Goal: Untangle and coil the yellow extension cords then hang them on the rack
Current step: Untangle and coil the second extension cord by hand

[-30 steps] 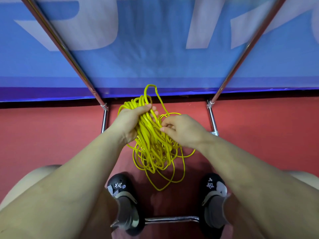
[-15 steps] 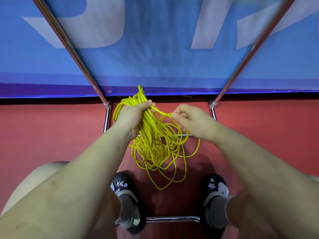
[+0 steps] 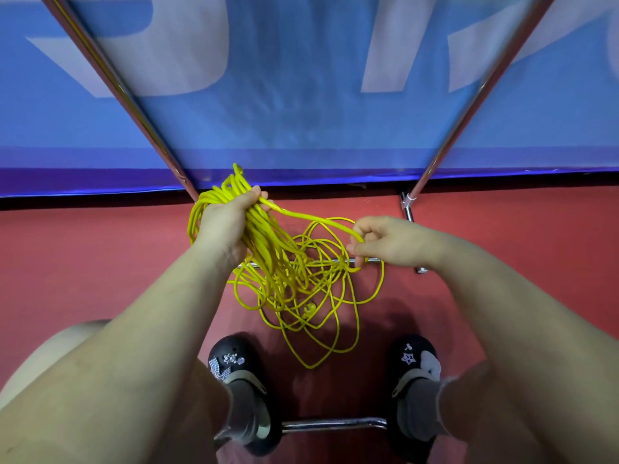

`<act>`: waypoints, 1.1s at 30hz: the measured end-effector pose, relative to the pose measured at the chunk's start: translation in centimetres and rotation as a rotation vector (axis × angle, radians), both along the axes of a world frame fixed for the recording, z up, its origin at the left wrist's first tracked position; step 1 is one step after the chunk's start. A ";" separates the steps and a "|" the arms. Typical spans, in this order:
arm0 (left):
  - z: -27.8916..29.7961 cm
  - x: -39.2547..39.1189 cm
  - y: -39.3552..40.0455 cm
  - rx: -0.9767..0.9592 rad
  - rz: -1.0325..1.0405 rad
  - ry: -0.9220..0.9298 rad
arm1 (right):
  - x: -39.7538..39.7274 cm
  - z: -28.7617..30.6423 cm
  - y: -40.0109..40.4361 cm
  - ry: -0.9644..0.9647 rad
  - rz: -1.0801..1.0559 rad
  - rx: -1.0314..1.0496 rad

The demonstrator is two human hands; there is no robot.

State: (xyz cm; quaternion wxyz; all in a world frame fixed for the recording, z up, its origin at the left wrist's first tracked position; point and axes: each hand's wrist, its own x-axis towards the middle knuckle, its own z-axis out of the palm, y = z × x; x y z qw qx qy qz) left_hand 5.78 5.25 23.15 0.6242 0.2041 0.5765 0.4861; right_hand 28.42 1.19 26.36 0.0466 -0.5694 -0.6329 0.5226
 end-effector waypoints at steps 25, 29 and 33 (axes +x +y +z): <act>-0.3 0.3 0.3 -0.025 -0.026 -0.085 | -0.3 1.7 0.7 0.327 -0.023 -0.152; -0.3 1.0 -0.1 -0.032 -0.092 -0.091 | -1.4 0.7 0.9 0.183 0.040 -0.040; -0.2 1.6 -0.8 -0.053 -0.175 -0.154 | -2.3 0.2 1.0 0.143 0.099 0.044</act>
